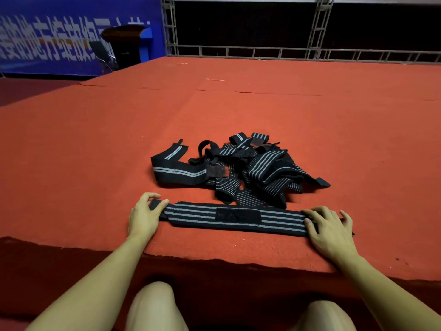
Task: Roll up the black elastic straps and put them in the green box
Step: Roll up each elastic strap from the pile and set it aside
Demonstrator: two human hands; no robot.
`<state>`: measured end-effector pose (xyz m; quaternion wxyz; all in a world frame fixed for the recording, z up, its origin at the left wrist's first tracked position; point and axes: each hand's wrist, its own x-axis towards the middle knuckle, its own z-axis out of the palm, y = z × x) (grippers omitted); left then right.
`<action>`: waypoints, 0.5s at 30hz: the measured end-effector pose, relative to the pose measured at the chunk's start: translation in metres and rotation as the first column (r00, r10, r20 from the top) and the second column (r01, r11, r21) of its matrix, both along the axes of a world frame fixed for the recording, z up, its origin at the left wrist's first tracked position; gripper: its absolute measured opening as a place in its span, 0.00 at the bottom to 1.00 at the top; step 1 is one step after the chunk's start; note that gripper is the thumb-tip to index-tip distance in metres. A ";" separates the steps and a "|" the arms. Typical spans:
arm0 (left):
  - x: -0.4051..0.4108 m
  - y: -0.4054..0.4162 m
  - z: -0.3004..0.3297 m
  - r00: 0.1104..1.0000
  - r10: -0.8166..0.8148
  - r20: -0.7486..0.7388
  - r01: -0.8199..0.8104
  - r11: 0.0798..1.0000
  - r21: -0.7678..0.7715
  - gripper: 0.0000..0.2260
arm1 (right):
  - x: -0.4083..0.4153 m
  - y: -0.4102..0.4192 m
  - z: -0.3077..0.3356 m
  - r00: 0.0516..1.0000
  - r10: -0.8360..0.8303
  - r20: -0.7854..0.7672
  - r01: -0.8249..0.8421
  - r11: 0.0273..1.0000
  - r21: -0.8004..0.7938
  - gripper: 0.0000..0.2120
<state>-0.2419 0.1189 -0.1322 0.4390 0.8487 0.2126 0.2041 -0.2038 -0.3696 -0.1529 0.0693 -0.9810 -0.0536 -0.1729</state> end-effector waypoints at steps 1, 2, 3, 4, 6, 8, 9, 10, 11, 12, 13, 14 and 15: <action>0.000 0.000 0.000 1.000 0.002 0.005 -0.002 1.000 0.001 0.08 | 0.000 0.000 0.000 1.000 -0.014 0.007 0.014 1.000 -0.001 0.17; 0.001 0.000 -0.001 1.000 0.002 0.006 -0.002 1.000 0.012 0.08 | 0.001 0.002 0.000 1.000 -0.028 0.013 0.028 1.000 0.000 0.15; 0.001 -0.001 -0.001 1.000 0.000 0.004 0.000 1.000 0.028 0.08 | 0.001 0.003 0.000 0.999 -0.043 0.017 0.043 0.999 0.004 0.13; 0.001 -0.002 -0.002 1.000 -0.002 -0.002 0.002 0.999 0.053 0.07 | 0.000 0.004 0.000 0.998 -0.059 0.016 0.059 0.998 0.008 0.13; 0.000 -0.003 -0.004 1.000 -0.009 0.000 0.008 0.989 0.149 0.08 | -0.002 0.006 0.000 0.996 -0.080 0.028 0.080 0.997 0.015 0.12; -0.001 -0.006 -0.007 0.998 0.011 0.064 -0.031 0.949 0.312 0.08 | -0.004 0.008 -0.001 0.994 -0.085 0.072 0.084 0.996 0.013 0.12; -0.002 -0.009 -0.007 0.992 0.018 0.122 -0.066 0.911 0.407 0.07 | -0.004 0.008 -0.001 0.990 -0.081 0.114 0.081 0.997 0.005 0.13; -0.003 -0.013 -0.008 0.984 -0.012 0.180 -0.080 0.866 0.494 0.06 | -0.005 0.007 0.000 0.985 -0.066 0.161 0.068 0.998 -0.007 0.16; -0.005 -0.016 -0.009 0.972 -0.091 0.218 -0.051 0.821 0.569 0.07 | -0.007 0.007 0.001 0.978 -0.031 0.207 0.035 0.999 -0.017 0.19; -0.006 -0.019 -0.011 0.956 -0.194 0.222 0.015 0.783 0.622 0.10 | -0.008 0.007 0.002 0.968 0.028 0.250 -0.023 1.000 -0.021 0.22; -0.006 -0.021 -0.014 0.937 -0.294 0.189 0.107 0.755 0.647 0.14 | -0.009 0.009 0.002 0.954 0.100 0.283 -0.098 0.995 -0.019 0.23; -0.006 -0.022 -0.016 0.924 -0.361 0.127 0.199 0.737 0.646 0.17 | -0.011 0.011 0.002 0.943 0.166 0.290 -0.169 0.986 -0.015 0.24; -0.006 -0.023 -0.018 0.920 -0.389 0.057 0.269 0.729 0.630 0.18 | -0.012 0.013 0.002 0.939 0.214 0.270 -0.218 0.976 -0.017 0.26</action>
